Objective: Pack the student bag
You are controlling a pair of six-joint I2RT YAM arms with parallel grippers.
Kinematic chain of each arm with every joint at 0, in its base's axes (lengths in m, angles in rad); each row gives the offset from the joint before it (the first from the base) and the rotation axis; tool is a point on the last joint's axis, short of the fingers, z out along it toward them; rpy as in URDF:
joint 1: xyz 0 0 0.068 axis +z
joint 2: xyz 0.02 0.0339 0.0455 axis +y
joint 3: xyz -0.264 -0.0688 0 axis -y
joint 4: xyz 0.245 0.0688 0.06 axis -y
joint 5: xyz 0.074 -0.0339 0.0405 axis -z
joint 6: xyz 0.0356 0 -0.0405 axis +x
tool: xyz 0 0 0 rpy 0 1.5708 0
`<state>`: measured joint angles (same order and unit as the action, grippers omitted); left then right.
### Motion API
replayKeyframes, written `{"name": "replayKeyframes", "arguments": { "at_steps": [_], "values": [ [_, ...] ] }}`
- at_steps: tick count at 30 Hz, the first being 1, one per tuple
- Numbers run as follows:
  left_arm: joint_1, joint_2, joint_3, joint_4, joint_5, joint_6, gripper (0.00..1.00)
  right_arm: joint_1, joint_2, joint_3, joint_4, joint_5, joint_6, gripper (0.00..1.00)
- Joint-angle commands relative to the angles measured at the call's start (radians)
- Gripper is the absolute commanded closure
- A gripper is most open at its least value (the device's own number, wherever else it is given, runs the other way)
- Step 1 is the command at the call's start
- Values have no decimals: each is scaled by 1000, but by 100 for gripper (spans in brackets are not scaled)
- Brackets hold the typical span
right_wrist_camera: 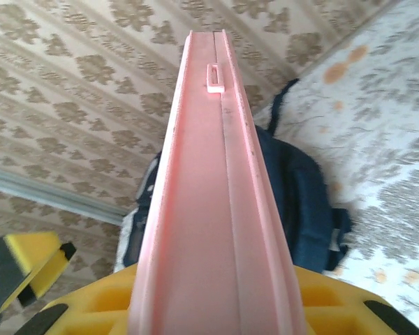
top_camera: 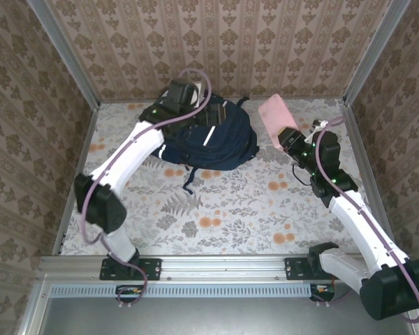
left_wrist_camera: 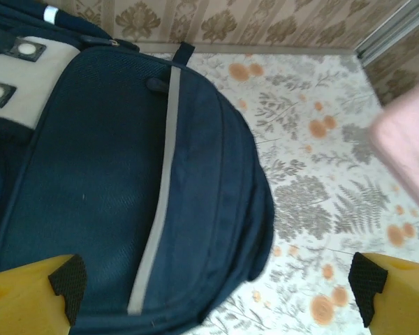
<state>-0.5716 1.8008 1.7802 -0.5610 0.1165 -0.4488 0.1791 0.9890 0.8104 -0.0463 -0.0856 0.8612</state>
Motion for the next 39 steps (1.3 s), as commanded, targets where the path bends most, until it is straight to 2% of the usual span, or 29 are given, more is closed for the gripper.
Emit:
{"name": "replayKeyframes", "arguments": {
  "at_steps": [1, 4, 9, 16, 23, 36, 37, 39],
  "values": [
    [60, 126, 88, 35, 125, 64, 5, -12, -41, 15, -85, 26, -30, 70],
    [100, 246, 147, 105, 238, 14, 15, -13, -60, 19, -106, 18, -42, 69],
    [96, 397, 276, 116, 355, 0, 25, -27, -75, 11, -144, 7, -67, 68],
    [85, 463, 291, 140, 387, -44, 36, -50, -70, -12, -126, -20, -61, 68],
    [66, 466, 268, 151, 406, -44, 66, -52, -45, -30, -93, -37, -45, 68],
    [75, 510, 306, 48, 305, -50, 71, -53, -33, -35, -64, -88, 3, 68],
    [73, 515, 315, 41, 307, -50, 77, -53, -32, -37, -62, -90, 5, 68],
    [73, 530, 349, 19, 328, -50, 94, -53, -35, -39, -62, -96, 10, 68]
  ]
}}
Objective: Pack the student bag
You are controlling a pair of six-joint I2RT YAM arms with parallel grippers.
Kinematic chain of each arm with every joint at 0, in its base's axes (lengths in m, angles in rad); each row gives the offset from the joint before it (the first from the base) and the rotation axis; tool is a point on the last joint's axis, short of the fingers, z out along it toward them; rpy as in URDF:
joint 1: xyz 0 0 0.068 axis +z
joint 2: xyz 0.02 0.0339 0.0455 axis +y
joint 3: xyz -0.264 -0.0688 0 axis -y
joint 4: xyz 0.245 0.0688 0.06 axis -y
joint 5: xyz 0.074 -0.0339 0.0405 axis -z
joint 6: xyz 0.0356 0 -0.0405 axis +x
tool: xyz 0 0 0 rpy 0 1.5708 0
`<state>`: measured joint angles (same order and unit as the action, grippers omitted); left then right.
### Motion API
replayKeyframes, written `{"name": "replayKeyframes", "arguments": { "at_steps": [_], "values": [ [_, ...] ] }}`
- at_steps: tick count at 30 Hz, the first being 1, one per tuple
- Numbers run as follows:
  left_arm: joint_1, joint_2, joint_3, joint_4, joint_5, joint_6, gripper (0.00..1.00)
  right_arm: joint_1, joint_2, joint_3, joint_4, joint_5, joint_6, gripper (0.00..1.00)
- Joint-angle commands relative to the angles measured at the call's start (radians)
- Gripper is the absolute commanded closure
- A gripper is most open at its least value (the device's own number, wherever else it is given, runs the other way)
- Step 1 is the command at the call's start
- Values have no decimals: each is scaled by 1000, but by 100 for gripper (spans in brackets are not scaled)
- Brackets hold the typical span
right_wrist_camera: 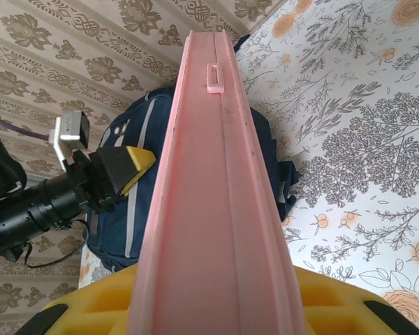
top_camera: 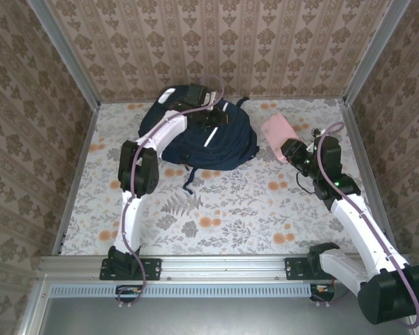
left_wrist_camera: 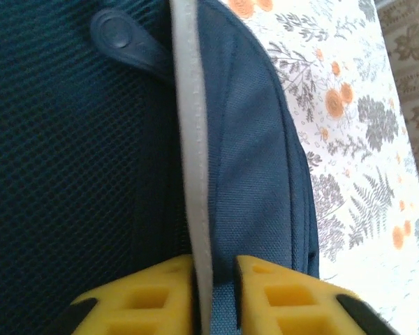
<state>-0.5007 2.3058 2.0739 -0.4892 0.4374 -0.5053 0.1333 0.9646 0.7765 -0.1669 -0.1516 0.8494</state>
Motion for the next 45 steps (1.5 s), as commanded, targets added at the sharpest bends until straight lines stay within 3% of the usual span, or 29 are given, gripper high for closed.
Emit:
{"name": "replayKeyframes", "arguments": {
  "at_steps": [1, 8, 18, 24, 28, 34, 41, 45],
  "values": [
    [2, 27, 70, -66, 15, 7, 100, -8, -10, -5, 61, -36, 23, 68],
    [24, -122, 91, -137, 26, 34, 100, -8, -7, 7, 40, -55, 17, 68],
    [155, -366, -28, -85, 197, -84, 100, 7, 79, -13, 169, -203, 94, 67],
    [169, -414, -31, -78, 295, -118, 100, 93, 198, 30, 319, -368, 143, 67],
    [169, -438, -41, -70, 323, -132, 100, 170, 296, 73, 387, -364, 186, 67],
    [167, -485, -93, -11, 369, -184, 100, 257, 548, 204, 520, -348, 261, 66],
    [160, -554, -134, 1, 387, -196, 100, 344, 962, 496, 605, -335, 326, 60],
    [171, -586, -162, 2, 389, -194, 100, 393, 1147, 640, 678, -351, 387, 50]
  ]
}}
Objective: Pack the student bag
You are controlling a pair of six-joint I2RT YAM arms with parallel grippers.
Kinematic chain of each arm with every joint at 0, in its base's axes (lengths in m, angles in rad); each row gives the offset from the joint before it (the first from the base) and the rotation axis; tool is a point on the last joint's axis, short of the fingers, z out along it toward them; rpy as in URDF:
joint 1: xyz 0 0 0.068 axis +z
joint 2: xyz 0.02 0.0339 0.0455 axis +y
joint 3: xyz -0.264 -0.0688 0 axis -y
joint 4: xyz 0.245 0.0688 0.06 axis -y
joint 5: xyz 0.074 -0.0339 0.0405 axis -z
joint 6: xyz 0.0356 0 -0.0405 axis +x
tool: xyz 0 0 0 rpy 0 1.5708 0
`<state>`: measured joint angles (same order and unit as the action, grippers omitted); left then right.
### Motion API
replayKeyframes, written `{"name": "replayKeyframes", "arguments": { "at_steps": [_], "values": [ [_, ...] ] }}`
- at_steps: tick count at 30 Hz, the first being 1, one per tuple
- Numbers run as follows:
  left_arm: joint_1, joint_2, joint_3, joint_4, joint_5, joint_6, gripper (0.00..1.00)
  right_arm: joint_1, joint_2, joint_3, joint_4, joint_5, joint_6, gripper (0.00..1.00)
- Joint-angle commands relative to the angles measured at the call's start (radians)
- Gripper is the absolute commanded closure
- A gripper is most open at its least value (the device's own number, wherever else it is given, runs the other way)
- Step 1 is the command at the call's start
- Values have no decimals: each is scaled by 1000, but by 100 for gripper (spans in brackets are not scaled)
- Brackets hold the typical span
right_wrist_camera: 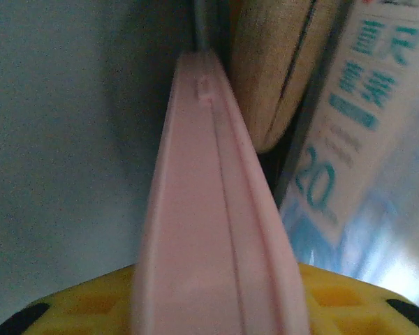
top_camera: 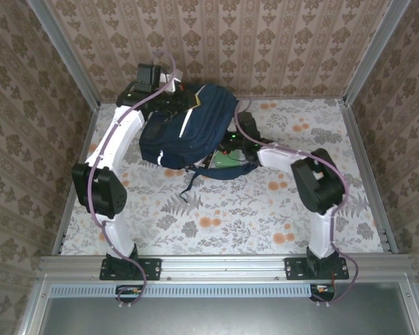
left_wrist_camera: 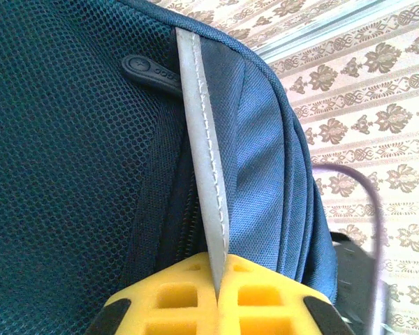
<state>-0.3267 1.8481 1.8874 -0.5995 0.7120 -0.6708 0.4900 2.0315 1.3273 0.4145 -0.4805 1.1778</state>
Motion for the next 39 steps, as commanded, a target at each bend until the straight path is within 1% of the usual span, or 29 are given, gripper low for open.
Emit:
{"name": "replayKeyframes", "arguments": {
  "at_steps": [1, 3, 5, 7, 8, 11, 12, 16, 17, 19, 21, 24, 26, 27, 28, 29, 30, 31, 32, 33, 35, 36, 39],
  "values": [
    [1, -131, 18, 115, 119, -30, 100, 49, 103, 123, 70, -22, 45, 46],
    [13, -138, 3, 117, 119, -27, 100, 67, 117, 172, -37, 1, -11, 27],
    [26, -145, -14, 122, 122, -28, 100, 69, 62, 128, -86, 45, -66, 18],
    [41, -149, -28, 123, 121, -23, 100, 60, -29, 36, -109, 100, -116, 12],
    [47, -150, -35, 124, 119, -19, 100, 53, -79, -4, -133, 115, -149, 11],
    [54, -151, -53, 121, 105, -2, 100, 41, -202, -66, -301, 163, -274, 9],
    [54, -151, -61, 126, 101, 0, 100, 40, -243, -93, -331, 183, -307, 8],
    [47, -143, -87, 140, 91, 10, 100, 22, -345, -184, -392, 212, -358, 7],
    [42, -141, -93, 132, 82, 21, 100, 15, -369, -198, -429, 237, -365, 7],
    [23, -136, -103, 119, 57, 46, 100, -2, -426, -224, -525, 324, -377, 7],
    [-9, -126, -119, 112, 28, 69, 100, -31, -500, -263, -617, 442, -366, 9],
    [-70, -91, -142, 110, -7, 91, 100, -80, -627, -340, -677, 572, -353, 10],
    [-113, -54, -154, 119, -39, 99, 100, -93, -720, -384, -691, 655, -370, 11],
    [-123, -26, -154, 125, -47, 97, 98, -93, -761, -402, -686, 683, -395, 13],
    [-157, 1, -149, 132, -48, 92, 95, -92, -790, -417, -676, 690, -414, 14],
    [-172, 34, -136, 134, -51, 87, 90, -90, -818, -431, -663, 679, -433, 15],
    [-183, 61, -121, 134, -54, 85, 84, -89, -837, -440, -637, 633, -462, 16],
    [-192, 83, -108, 133, -55, 83, 78, -84, -846, -442, -617, 579, -486, 16],
    [-198, 100, -92, 121, -61, 84, 68, -72, -854, -438, -602, 521, -523, 17],
    [-199, 102, -79, 99, -89, 91, 58, -45, -860, -431, -597, 493, -559, 18],
    [-191, 52, -102, 89, -157, 116, 45, 29, -872, -420, -598, 467, -640, 22],
    [-180, -1, -131, 98, -192, 132, 40, 73, -876, -416, -603, 466, -672, 24],
    [-123, -156, -266, 142, -240, 128, 35, 169, -851, -418, -582, 426, -681, 33]
  ]
}}
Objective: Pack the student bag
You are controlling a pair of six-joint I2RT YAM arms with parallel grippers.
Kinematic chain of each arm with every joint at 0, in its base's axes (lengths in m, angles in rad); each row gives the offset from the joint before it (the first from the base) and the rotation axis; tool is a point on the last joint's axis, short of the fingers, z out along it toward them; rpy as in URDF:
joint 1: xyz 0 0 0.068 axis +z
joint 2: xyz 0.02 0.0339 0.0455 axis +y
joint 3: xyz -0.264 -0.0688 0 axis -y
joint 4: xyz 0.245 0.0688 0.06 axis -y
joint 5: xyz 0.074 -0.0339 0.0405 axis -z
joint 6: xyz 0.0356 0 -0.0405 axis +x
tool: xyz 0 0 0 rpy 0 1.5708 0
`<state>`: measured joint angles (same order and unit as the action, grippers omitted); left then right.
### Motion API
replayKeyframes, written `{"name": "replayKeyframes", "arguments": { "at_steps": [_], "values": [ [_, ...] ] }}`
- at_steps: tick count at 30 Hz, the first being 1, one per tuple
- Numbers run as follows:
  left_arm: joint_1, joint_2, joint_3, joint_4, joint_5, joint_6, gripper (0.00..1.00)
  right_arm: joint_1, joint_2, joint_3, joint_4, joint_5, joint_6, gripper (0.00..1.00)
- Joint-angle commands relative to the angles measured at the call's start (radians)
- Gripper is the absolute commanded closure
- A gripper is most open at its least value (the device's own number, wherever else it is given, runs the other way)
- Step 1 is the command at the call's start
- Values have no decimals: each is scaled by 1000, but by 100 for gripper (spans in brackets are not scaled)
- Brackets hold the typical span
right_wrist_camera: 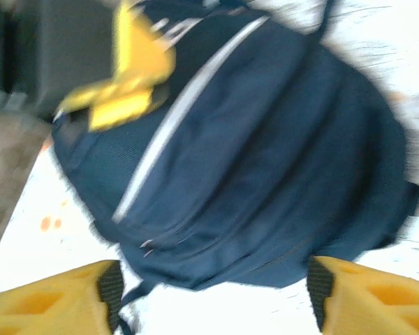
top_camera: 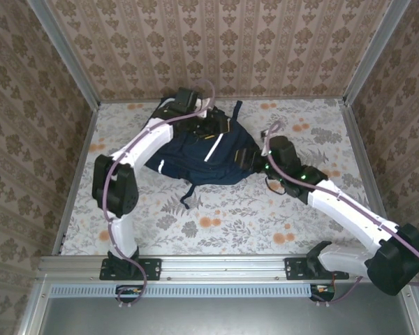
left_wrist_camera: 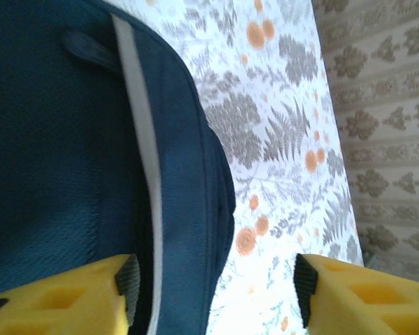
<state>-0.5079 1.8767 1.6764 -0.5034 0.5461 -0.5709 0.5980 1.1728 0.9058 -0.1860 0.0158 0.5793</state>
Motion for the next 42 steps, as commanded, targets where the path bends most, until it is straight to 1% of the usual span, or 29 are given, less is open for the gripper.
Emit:
{"name": "replayKeyframes", "arguments": {
  "at_steps": [1, 3, 4, 6, 7, 8, 11, 14, 17, 21, 22, 24, 27, 32, 42],
  "values": [
    [99, -239, -112, 57, -91, 16, 34, 94, 38, 7, 27, -88, -67, 37],
    [153, -344, -232, 72, -125, -22, 32, 159, 111, 31, 43, -113, -49, 43],
    [184, -394, -297, 81, -140, -40, 31, 202, 156, 45, 47, -102, -38, 47],
    [236, -471, -398, 74, -169, -77, 28, 269, 255, 84, 59, -74, -14, 48],
    [263, -505, -439, 55, -194, -101, 27, 302, 303, 107, 59, -40, 5, 49],
    [287, -532, -467, 25, -214, -119, 27, 326, 351, 129, 61, -9, 21, 51],
    [345, -599, -533, -10, -215, -133, 26, 377, 474, 168, 102, 63, 45, 51],
    [369, -649, -579, -12, -199, -118, 25, 409, 569, 195, 161, 142, 65, 55],
    [376, -691, -621, -10, -203, -113, 25, 421, 651, 216, 229, 183, 98, 59],
    [376, -740, -693, 37, -192, -135, 26, 422, 720, 230, 319, 227, 122, 68],
    [377, -745, -702, 38, -190, -136, 26, 422, 738, 243, 319, 241, 124, 68],
    [376, -755, -721, 44, -186, -129, 26, 422, 777, 279, 302, 277, 123, 68],
    [374, -783, -748, 70, -195, -121, 26, 421, 814, 302, 329, 314, 123, 67],
    [371, -803, -760, 82, -206, -115, 26, 411, 889, 380, 259, 375, 147, 59],
    [367, -824, -780, 98, -215, -113, 26, 376, 963, 393, 269, 368, 211, 56]
  ]
}}
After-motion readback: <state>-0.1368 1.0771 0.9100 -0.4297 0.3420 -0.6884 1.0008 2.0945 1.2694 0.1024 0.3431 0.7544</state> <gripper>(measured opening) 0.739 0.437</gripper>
